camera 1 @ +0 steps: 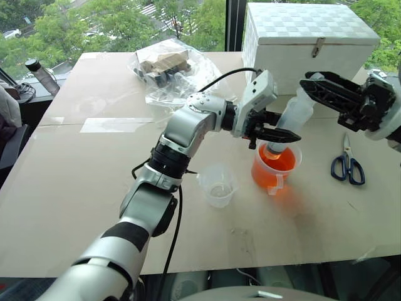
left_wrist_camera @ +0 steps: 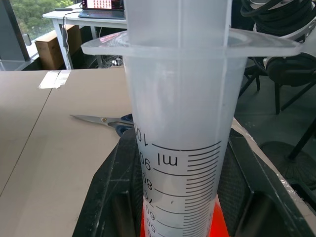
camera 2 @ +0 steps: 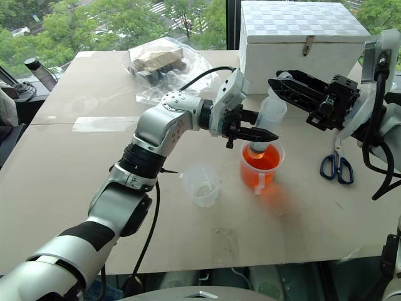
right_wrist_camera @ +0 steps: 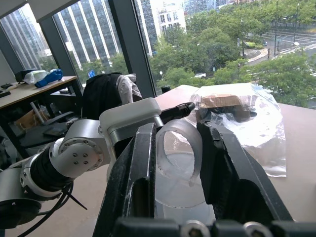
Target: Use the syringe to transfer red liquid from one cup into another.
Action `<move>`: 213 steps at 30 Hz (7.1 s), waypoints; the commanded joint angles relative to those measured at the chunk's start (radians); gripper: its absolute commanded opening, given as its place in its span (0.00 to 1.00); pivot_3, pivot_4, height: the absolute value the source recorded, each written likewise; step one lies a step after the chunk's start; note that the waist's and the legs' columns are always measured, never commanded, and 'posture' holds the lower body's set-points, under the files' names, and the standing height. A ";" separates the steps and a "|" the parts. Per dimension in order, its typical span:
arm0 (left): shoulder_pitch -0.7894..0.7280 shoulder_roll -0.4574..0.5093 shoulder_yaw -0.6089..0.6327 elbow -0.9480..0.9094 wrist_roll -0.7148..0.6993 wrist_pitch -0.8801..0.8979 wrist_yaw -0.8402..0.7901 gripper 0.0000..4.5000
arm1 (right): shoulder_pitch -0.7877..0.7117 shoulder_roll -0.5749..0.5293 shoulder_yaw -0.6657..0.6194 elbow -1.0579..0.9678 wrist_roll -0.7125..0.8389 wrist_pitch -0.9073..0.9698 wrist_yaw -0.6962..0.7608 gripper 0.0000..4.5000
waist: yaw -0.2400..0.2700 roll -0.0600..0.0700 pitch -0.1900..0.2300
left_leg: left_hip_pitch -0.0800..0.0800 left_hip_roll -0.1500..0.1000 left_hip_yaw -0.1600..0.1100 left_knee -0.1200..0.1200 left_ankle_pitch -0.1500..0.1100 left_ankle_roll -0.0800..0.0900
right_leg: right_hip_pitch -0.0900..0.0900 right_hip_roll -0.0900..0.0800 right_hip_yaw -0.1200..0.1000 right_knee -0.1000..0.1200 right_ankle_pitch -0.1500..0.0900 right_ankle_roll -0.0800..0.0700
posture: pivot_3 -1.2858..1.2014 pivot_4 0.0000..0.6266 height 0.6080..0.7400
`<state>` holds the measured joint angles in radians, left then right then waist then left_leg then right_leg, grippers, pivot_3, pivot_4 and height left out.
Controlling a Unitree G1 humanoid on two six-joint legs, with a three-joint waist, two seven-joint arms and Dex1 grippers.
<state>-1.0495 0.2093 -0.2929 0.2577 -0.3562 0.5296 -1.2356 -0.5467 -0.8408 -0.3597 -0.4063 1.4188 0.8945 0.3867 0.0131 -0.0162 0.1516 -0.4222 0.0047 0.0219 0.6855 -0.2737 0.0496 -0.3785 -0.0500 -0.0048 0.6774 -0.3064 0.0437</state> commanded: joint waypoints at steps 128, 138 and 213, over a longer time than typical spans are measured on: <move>0.330 0.475 0.222 -0.666 -0.430 0.362 0.188 0.30 | -0.184 0.268 0.313 -0.034 -0.084 -0.011 0.176 0.00 | -0.024 0.001 -0.001 | 0.006 0.000 0.000 -0.001 0.000 0.000 | 0.002 0.000 0.002 0.001 0.000 0.000 | 0.52 0.24 1.00; 0.322 0.458 0.221 -0.653 -0.420 0.347 0.188 0.30 | -0.183 0.249 0.350 -0.029 -0.161 0.034 0.162 0.00 | -0.024 0.001 -0.001 | 0.006 0.000 0.000 -0.001 0.000 0.000 | 0.002 0.000 0.002 0.001 0.000 0.000 | 0.52 0.24 1.00; 0.588 0.736 0.294 -0.273 -0.242 0.411 0.281 0.78 | 0.490 -0.105 -0.031 -0.038 -0.439 -0.088 0.383 0.63 | -0.003 0.001 0.000 | 0.006 0.000 0.001 -0.005 -0.002 0.003 | 0.002 0.000 0.003 0.000 0.000 0.000 | 0.52 0.24 1.00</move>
<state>-0.4500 0.9410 -0.0201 -0.0070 -0.6101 0.9734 -0.9577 -0.0819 -0.9447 -0.3597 -0.4061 1.0252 0.8550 0.7494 0.0098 -0.0149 0.1517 -0.4166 0.0050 0.0228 0.6809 -0.2756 0.0526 -0.3772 -0.0505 -0.0024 0.6768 -0.3067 0.0435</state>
